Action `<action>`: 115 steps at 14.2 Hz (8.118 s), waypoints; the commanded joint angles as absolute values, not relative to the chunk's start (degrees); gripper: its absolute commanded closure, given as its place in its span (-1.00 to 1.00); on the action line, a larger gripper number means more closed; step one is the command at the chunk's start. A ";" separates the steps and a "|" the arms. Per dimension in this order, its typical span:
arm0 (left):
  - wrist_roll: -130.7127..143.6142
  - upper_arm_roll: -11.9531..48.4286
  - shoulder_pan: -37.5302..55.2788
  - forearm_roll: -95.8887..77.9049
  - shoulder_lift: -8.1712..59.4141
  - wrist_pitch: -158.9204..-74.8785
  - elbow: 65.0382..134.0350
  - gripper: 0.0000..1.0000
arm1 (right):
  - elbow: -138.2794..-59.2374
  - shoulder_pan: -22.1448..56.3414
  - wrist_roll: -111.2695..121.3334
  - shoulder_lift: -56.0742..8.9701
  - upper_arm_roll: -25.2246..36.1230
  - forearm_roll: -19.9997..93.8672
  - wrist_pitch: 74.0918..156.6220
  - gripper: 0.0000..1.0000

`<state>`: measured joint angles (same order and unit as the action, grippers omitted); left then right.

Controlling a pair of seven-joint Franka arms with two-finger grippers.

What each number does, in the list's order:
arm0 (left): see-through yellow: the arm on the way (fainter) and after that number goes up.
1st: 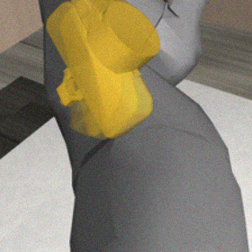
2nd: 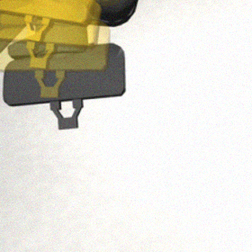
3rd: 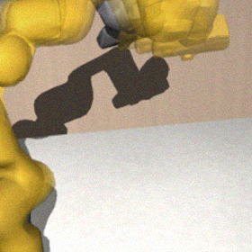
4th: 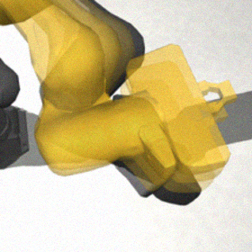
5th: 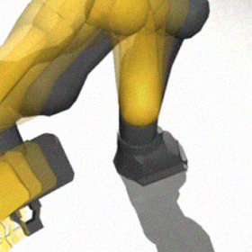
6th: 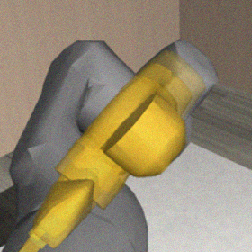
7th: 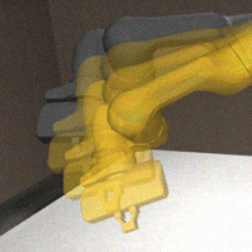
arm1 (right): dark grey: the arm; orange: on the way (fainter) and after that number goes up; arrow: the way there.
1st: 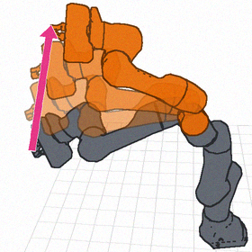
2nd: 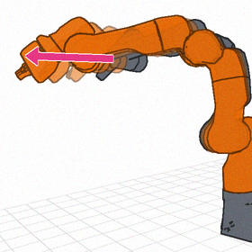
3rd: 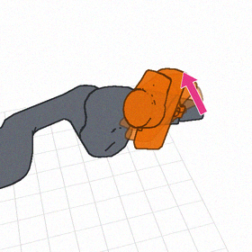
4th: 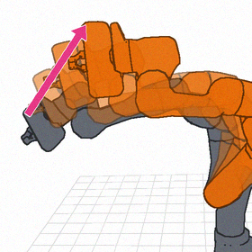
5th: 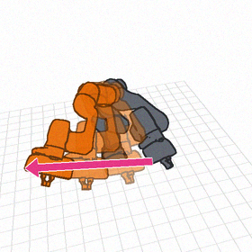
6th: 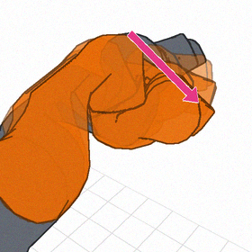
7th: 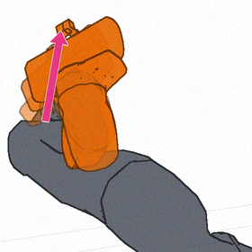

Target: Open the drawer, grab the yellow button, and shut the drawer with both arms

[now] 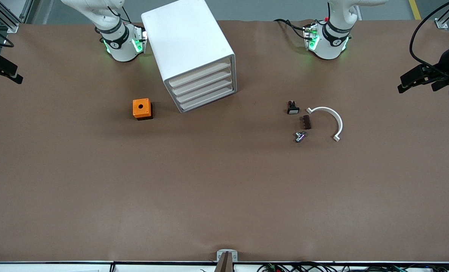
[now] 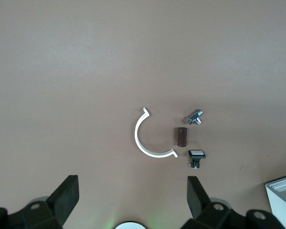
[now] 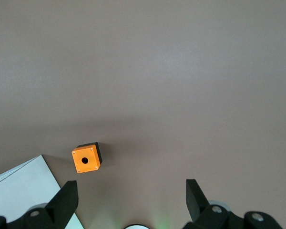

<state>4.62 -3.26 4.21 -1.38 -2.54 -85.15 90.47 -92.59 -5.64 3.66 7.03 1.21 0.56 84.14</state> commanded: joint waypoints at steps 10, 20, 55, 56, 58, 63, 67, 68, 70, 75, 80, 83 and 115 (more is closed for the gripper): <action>4.39 -3.43 4.57 -1.23 2.18 -85.42 89.91 -1.00 | -92.72 -5.71 3.43 7.91 0.79 0.53 84.73 -1.00; 13.68 -2.64 7.98 -1.41 20.99 -96.76 89.82 -1.00 | -92.72 -5.27 3.43 7.82 0.88 0.62 84.90 -1.00; 130.50 2.37 25.58 -61.51 43.41 -77.26 83.23 -1.00 | -92.81 -5.45 3.51 7.82 1.23 0.62 84.73 -1.00; 130.87 2.90 25.66 -62.48 43.59 -77.26 83.15 -1.00 | -92.81 -5.45 3.52 7.82 1.23 0.62 84.64 -1.00; 131.04 3.69 25.93 -63.28 43.86 -77.26 83.23 -0.76 | -92.73 -5.45 3.52 7.73 1.23 0.62 84.64 -1.00; 131.13 3.69 28.91 -63.89 43.86 -77.26 83.50 -0.19 | -92.20 -5.45 3.34 7.73 1.23 -0.09 83.85 -1.00; 131.13 3.87 31.72 -64.51 43.51 -77.17 86.04 -0.19 | -91.84 -5.36 2.99 7.73 0.97 0.44 85.42 -1.00; 131.13 4.30 32.16 -64.51 43.42 -77.17 86.65 -0.20 | -91.85 -5.36 2.99 7.65 0.97 0.53 85.69 -1.00; 131.22 6.32 32.43 -64.51 43.24 -77.17 87.62 -0.21 | -92.02 -5.36 2.99 7.65 1.05 0.62 85.78 -1.00; 131.22 7.29 34.89 -64.78 43.15 -76.64 89.03 -0.21 | -92.55 -5.36 2.99 7.91 1.05 1.40 85.17 -1.00; 131.31 7.21 35.95 -64.60 43.15 -76.64 90.00 0.10 | -92.55 -5.45 3.43 7.82 1.14 1.49 84.90 -1.00; 131.31 6.86 35.42 -64.51 43.24 -76.73 89.65 0.23 | -92.55 -5.36 3.43 7.82 1.06 1.49 84.90 -1.00; 130.96 0.00 25.05 -63.98 43.59 -77.26 82.79 0.72 | -89.03 -7.56 7.46 -3.07 1.41 0.53 91.04 -1.00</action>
<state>131.37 0.91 25.36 -63.44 43.68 -77.49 83.66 -91.18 -6.01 4.92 -0.85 1.69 0.84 90.08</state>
